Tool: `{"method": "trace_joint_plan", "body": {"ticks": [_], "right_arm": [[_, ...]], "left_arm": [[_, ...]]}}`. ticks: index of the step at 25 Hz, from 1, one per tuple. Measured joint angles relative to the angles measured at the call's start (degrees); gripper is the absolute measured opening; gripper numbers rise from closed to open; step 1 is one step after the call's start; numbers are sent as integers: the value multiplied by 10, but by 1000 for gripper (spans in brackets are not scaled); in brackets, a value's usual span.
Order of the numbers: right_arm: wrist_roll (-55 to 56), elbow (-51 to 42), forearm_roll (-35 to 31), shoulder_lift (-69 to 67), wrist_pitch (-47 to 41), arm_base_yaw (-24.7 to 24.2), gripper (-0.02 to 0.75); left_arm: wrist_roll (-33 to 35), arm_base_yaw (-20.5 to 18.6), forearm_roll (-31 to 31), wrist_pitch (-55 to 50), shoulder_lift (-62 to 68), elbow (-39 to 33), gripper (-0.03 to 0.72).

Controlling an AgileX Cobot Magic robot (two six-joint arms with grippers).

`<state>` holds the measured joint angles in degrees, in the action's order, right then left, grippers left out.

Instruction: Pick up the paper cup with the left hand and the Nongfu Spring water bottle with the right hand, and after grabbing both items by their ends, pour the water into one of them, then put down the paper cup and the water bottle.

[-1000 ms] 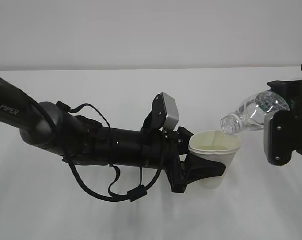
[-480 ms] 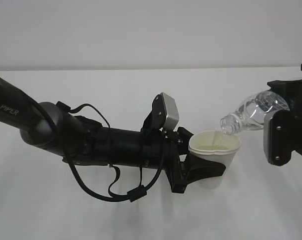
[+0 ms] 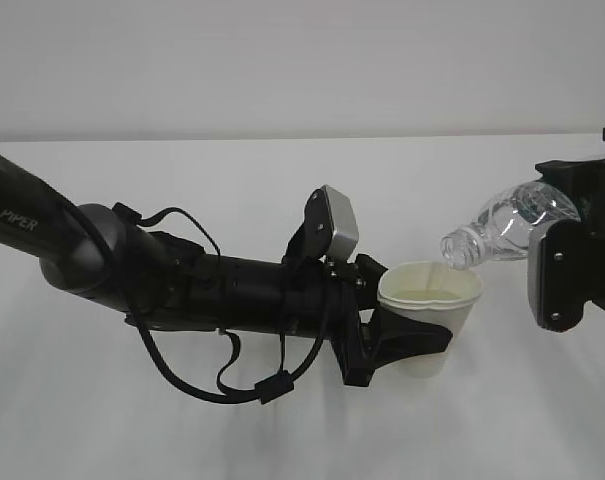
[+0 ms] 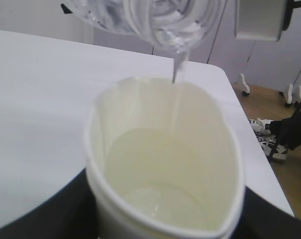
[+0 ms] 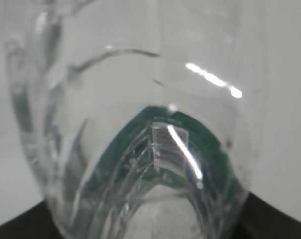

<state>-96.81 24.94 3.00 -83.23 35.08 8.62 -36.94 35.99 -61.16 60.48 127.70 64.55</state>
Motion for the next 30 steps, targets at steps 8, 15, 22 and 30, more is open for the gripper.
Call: {"method": "trace_joint_plan", "body": {"ticks": [8,15,22,30], "right_arm": [[-1,0,0,0,0,0,403],[-1,0,0,0,1,0,403],[-1,0,2,0,1,0,403],[-1,0,10,0,1,0,403]], "left_arm": [[0,0,0,0,0,0,417],[0,0,0,0,0,0,417],[0,0,-1,0,0,0,417],[0,0,-1,0,0,0,417]]}}
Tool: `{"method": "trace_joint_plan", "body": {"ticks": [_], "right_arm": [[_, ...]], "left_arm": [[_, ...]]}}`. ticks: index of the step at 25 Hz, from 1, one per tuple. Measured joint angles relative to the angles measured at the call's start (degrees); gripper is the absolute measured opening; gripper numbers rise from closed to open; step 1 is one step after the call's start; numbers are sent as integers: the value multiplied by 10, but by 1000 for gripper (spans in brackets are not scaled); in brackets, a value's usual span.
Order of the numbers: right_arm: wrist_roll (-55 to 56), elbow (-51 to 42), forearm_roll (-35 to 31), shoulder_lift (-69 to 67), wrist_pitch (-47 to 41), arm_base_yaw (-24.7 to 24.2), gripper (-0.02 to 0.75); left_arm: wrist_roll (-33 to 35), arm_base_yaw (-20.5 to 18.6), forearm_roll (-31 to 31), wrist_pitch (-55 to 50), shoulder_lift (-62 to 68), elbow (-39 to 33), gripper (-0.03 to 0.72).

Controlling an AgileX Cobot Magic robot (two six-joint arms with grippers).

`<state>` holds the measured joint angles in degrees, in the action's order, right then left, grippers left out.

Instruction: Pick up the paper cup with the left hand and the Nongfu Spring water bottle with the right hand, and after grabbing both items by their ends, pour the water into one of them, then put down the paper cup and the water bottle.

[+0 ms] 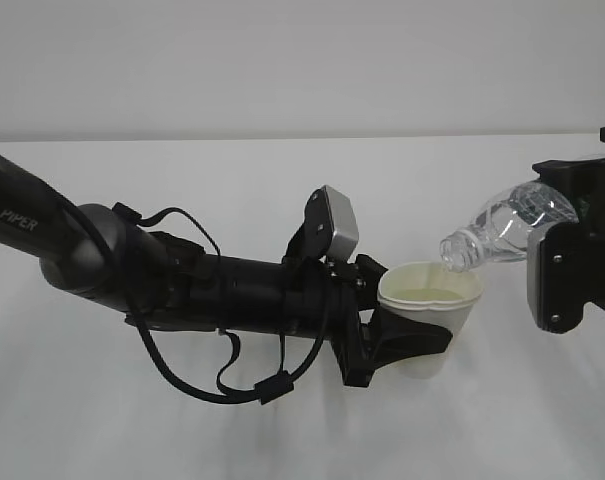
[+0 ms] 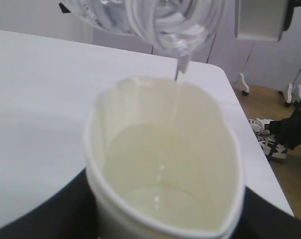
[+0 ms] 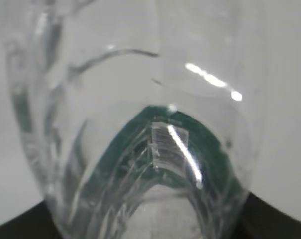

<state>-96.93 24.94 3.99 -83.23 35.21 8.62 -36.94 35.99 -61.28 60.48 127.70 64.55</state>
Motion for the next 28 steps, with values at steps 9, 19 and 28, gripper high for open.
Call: {"method": "trace_joint_plan", "body": {"ticks": [9,19,28], "right_arm": [[0,0,1,0,0,0,403],[0,0,1,0,0,0,403],[0,0,1,0,0,0,403]], "left_arm": [[0,0,0,0,0,0,414],[0,0,0,0,0,0,414],[0,0,-3,0,0,0,413]]}}
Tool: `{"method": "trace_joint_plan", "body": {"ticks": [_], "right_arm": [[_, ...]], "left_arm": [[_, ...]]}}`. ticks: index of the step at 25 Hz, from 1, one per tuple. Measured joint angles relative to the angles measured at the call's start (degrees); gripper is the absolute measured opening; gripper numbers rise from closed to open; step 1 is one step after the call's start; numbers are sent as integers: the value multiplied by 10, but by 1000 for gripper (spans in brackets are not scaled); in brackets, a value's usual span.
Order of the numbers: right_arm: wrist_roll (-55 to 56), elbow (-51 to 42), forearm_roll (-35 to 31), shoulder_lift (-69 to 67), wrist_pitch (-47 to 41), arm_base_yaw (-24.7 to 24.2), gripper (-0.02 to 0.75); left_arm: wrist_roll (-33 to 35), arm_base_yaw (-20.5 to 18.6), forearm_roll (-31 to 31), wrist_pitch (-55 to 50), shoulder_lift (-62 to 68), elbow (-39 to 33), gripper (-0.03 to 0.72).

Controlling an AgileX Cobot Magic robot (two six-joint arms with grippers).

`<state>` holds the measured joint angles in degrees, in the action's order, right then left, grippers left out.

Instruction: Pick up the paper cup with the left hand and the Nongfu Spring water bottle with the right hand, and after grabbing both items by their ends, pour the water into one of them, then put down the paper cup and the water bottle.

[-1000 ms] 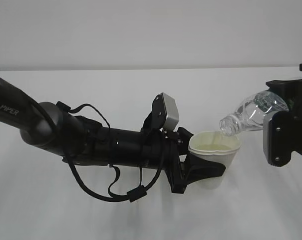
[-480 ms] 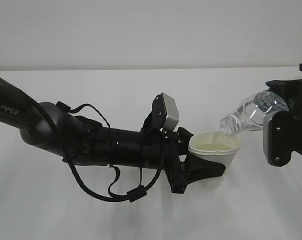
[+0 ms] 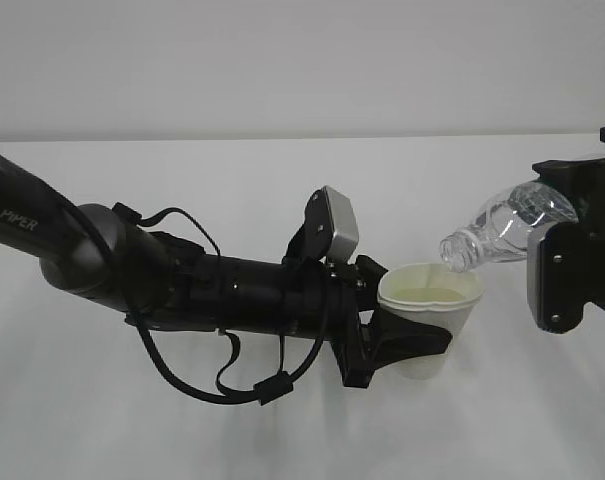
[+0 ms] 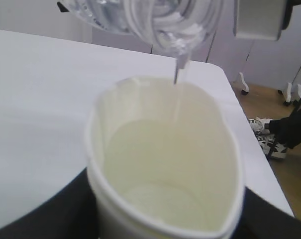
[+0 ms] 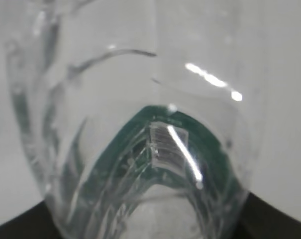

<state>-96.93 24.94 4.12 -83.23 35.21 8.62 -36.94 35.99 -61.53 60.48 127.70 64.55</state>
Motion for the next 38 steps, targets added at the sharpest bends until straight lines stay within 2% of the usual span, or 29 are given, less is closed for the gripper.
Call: {"method": "trace_joint_plan", "body": {"ticks": [38], "right_arm": [[0,0,5,0,1,0,403]], "left_arm": [[0,0,0,-1,0,0,411]]}}
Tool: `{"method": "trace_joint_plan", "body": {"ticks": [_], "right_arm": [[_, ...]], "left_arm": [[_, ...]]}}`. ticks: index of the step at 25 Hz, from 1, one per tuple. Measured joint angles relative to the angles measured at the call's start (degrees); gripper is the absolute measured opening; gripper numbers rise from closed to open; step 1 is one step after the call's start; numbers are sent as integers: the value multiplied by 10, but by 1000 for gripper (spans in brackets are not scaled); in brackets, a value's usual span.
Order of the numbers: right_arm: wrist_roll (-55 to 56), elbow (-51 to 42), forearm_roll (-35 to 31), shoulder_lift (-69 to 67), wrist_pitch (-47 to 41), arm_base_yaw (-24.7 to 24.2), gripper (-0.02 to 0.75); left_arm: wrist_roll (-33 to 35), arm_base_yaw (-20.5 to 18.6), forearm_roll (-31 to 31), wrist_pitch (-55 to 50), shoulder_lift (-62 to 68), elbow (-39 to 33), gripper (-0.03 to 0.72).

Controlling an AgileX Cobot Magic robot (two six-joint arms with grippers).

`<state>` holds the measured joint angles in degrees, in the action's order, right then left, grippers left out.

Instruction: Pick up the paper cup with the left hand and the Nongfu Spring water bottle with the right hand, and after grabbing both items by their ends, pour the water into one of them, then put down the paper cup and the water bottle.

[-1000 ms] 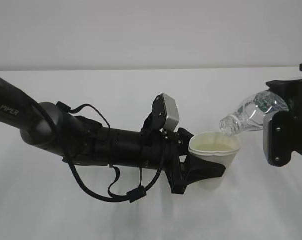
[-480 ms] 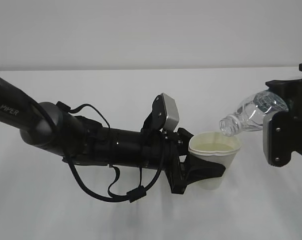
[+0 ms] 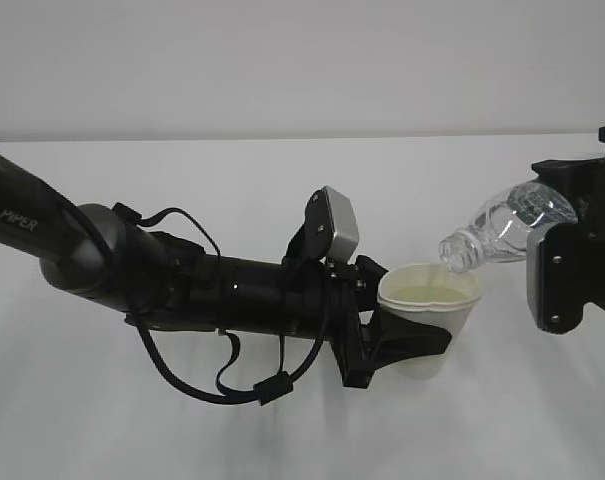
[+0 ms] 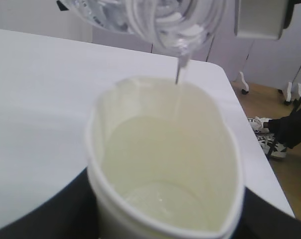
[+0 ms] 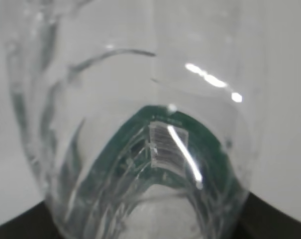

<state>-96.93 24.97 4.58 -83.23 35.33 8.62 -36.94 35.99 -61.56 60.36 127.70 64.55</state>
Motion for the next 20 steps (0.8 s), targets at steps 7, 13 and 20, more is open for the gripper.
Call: {"method": "trace_joint_plan", "body": {"ticks": [7,13,20], "right_arm": [[0,0,0,0,1,0,403],[0,0,0,0,1,0,403],[0,1,0,0,1,0,403]], "left_arm": [[0,0,0,0,0,0,411],[0,0,0,0,0,0,410],[0,0,0,0,0,0,410]]}}
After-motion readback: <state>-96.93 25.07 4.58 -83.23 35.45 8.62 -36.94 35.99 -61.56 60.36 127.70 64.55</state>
